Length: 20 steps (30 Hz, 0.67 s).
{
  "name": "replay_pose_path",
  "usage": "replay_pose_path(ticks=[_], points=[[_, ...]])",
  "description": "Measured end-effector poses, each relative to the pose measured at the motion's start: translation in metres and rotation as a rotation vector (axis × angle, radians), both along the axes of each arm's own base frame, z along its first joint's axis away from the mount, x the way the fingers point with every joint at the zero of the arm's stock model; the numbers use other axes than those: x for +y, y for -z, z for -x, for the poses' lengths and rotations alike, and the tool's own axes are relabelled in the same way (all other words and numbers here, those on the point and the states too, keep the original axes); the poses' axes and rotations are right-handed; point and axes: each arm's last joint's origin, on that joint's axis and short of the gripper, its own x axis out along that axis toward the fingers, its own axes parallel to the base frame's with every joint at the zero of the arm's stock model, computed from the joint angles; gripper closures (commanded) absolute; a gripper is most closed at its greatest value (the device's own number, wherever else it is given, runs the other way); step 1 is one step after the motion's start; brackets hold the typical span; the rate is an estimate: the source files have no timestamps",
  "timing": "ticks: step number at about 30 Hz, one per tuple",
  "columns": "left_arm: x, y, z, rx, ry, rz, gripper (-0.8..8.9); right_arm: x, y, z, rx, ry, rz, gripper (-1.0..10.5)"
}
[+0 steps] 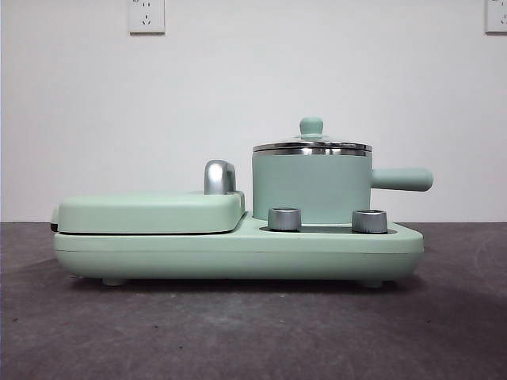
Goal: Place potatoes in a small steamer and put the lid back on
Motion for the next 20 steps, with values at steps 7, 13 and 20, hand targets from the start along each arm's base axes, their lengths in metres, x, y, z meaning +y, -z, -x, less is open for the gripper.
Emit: replay_pose_path(ticks=[7, 13, 20], points=[[0.0, 0.0, 0.0, 0.0, 0.0, 0.0, 8.07, 0.0, -0.0001, 0.0, -0.001, 0.001, -0.001, 9.3], [0.0, 0.0, 0.0, 0.0, 0.0, 0.0, 8.07, 0.0, -0.001, -0.0001, -0.01, 0.001, -0.002, 9.3], [0.0, 0.0, 0.0, 0.0, 0.0, 0.0, 8.07, 0.0, -0.0039, -0.0005, -0.04, 0.001, -0.005, 9.3]])
